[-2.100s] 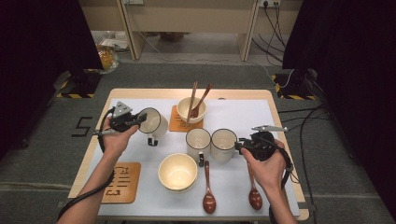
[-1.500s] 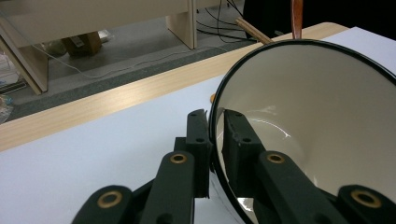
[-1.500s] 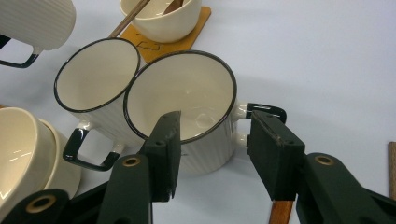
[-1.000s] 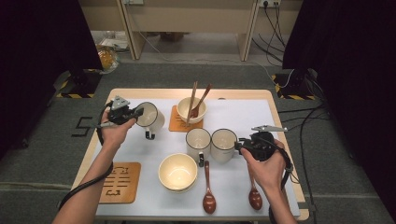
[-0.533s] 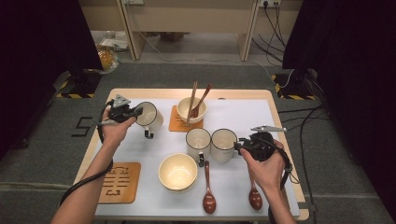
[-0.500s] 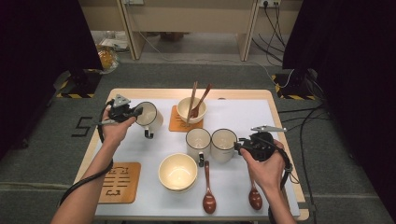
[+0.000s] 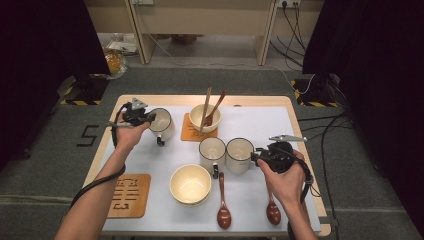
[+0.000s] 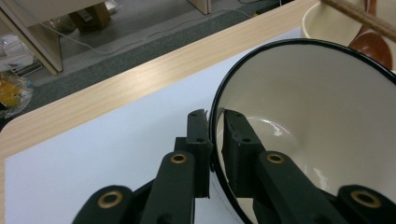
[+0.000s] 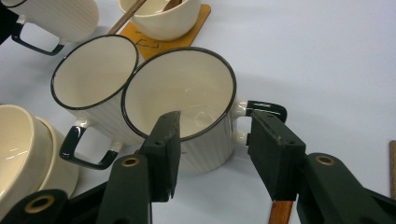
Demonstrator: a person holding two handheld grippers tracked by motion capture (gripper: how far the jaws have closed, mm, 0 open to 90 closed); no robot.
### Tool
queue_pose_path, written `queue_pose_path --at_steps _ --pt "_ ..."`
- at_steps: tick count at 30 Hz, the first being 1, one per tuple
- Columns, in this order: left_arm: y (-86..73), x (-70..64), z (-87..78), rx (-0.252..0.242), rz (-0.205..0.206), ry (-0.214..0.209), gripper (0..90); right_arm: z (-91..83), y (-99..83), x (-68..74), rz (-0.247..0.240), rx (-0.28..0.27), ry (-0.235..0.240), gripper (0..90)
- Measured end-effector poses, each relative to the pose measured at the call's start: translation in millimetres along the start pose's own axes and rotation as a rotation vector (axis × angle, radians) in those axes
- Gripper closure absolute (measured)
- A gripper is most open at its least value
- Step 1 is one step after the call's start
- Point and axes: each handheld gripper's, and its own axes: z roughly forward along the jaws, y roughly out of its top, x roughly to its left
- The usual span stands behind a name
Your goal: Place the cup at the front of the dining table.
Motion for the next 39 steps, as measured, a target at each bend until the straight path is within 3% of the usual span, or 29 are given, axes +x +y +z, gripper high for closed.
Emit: queue_pose_path --at_steps 4,11,21,33,39 --pt "0.0 -1.0 7.4 0.024 0.012 0.005 81.1 -0.1 -0.2 0.0 0.0 0.001 0.0 53.2" --pt "0.9 -0.8 18.7 0.039 -0.014 -0.007 81.0 -0.4 -0.5 -0.2 0.0 0.001 0.0 53.1" --pt "10.0 -0.3 28.8 0.071 0.01 -0.02 80.5 -0.2 -0.7 0.5 -0.002 0.002 -0.001 53.1" --pt "10.9 1.5 36.4 0.056 -0.001 -0.031 78.7 0.8 -1.2 0.6 -0.006 0.002 0.0 53.0" --pt "8.9 3.5 39.8 0.039 -0.032 -0.037 74.2 0.3 -0.9 0.4 -0.004 0.001 -0.001 52.9"
